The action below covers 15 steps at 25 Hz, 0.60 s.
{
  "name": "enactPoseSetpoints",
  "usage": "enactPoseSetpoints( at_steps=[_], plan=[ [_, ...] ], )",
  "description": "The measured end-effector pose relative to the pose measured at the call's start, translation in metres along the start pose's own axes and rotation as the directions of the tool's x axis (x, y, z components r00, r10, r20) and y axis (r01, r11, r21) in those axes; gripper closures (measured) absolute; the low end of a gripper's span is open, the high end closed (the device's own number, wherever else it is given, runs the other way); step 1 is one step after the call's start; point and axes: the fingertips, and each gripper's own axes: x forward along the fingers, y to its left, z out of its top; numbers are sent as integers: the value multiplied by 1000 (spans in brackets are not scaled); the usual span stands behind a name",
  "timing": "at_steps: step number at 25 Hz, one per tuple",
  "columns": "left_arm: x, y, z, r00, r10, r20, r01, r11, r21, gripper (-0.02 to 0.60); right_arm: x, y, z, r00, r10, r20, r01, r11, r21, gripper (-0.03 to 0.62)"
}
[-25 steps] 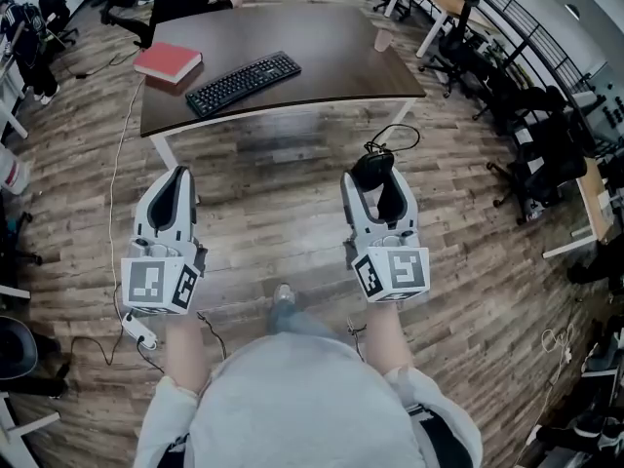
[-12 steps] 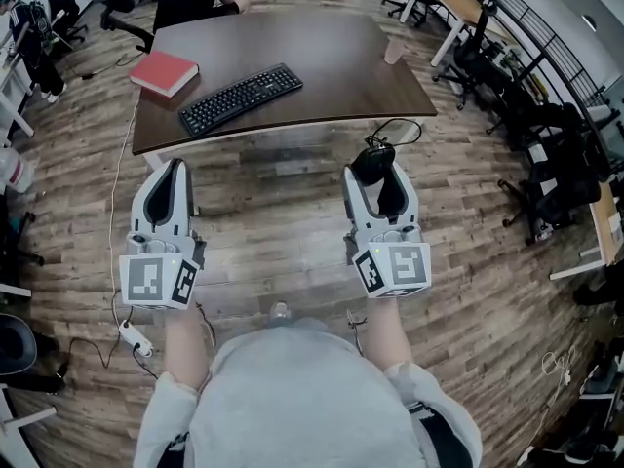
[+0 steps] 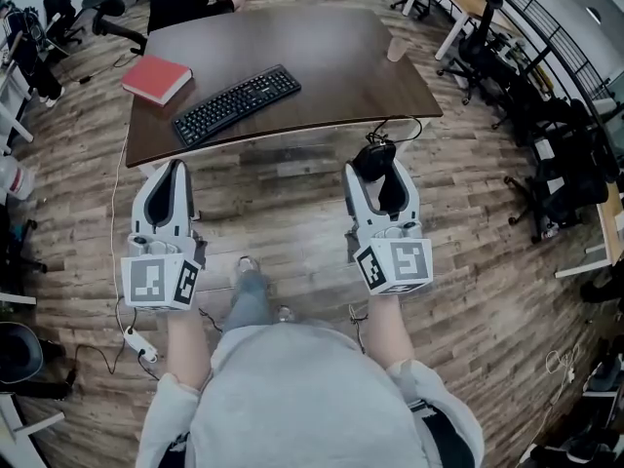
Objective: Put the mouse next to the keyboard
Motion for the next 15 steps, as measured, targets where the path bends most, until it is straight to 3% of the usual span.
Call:
enactPoseSetpoints(
  at_steps=[15],
  plan=[
    [124, 86, -24, 999, -40, 15, 41, 999, -18, 563, 140, -7, -16, 999, -44, 2, 44, 999, -21, 344]
  ],
)
